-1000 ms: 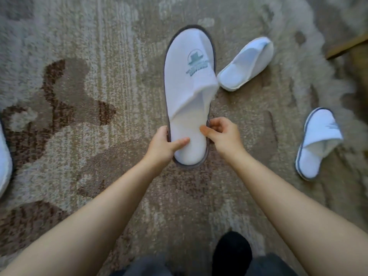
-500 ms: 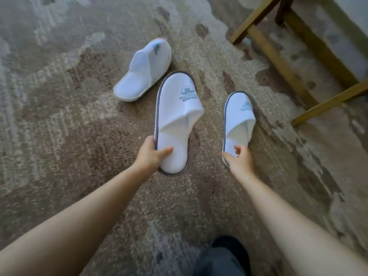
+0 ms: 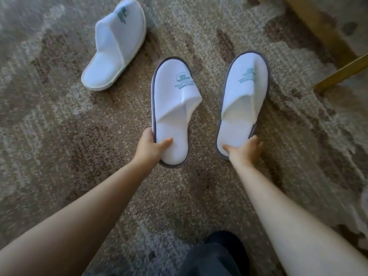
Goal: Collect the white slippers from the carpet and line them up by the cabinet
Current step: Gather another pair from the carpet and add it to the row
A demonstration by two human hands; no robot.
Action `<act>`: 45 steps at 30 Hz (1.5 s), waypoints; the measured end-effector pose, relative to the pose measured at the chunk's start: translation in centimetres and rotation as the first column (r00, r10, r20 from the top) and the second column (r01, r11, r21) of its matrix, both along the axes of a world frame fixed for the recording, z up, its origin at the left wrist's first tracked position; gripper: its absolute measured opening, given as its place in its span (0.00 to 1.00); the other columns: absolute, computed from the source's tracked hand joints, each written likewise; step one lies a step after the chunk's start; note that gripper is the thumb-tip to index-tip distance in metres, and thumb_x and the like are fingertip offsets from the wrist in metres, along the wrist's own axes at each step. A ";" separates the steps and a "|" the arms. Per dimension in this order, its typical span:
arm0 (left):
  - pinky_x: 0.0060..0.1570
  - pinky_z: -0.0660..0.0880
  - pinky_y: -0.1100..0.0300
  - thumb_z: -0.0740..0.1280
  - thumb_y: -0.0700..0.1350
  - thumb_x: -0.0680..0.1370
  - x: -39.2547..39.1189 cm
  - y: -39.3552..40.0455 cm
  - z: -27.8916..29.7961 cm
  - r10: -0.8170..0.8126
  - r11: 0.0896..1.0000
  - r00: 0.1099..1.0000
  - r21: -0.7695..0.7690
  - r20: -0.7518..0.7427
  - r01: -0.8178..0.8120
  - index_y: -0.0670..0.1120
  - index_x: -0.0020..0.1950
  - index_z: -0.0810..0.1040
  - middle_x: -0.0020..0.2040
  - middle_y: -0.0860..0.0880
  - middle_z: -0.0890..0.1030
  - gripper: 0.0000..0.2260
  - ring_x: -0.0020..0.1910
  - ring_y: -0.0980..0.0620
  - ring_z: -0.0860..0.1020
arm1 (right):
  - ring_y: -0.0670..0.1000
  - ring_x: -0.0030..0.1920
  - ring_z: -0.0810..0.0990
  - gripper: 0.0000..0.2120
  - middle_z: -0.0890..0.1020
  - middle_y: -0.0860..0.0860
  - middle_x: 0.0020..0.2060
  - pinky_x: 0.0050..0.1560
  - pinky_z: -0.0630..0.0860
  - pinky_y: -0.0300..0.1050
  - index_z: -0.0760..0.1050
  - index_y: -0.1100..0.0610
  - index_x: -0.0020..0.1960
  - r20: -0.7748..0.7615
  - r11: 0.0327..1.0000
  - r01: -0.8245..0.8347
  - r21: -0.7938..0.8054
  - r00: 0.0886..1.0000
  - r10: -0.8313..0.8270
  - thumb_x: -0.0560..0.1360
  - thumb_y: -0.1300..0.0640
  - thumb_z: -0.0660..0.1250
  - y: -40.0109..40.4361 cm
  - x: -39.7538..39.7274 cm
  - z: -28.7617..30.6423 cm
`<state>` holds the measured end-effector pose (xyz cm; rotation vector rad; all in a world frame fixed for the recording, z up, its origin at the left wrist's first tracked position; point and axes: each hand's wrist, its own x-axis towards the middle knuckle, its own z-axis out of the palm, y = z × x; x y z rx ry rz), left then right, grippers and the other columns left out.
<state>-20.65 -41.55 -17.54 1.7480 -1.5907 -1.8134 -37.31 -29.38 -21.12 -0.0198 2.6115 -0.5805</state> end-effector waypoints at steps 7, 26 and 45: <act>0.49 0.76 0.49 0.67 0.39 0.73 1.8 0.4 5.0 0.010 1.000 0.999 0.021 -0.046 -0.009 0.42 0.56 0.69 0.54 0.41 0.77 0.13 0.51 0.44 0.77 | 0.60 0.58 0.73 0.18 0.73 0.62 0.59 0.54 0.68 0.47 0.64 0.65 0.59 0.077 0.976 0.055 -0.213 0.996 -0.039 0.73 0.60 0.65 -0.1 1.7 6.1; 0.30 0.73 0.69 0.66 0.41 0.74 3.2 4.7 58.8 0.100 0.982 0.985 -0.146 -0.142 -0.121 0.48 0.52 0.69 0.44 0.54 0.76 0.10 0.42 0.57 0.76 | 0.43 0.36 0.70 0.06 0.70 0.45 0.37 0.27 0.67 0.23 0.65 0.58 0.47 0.166 0.810 -0.009 -0.587 0.977 0.131 0.74 0.62 0.62 4.5 3.7 62.4; 0.34 0.71 0.64 0.67 0.44 0.73 -7.5 18.1 71.6 -0.805 0.590 0.538 -0.255 -0.250 0.766 0.48 0.51 0.71 0.44 0.55 0.76 0.09 0.42 0.58 0.75 | 0.45 0.37 0.73 0.07 0.73 0.48 0.37 0.31 0.68 0.37 0.66 0.58 0.46 0.135 0.354 0.680 -0.642 0.555 -0.821 0.72 0.60 0.64 25.6 12.9 75.9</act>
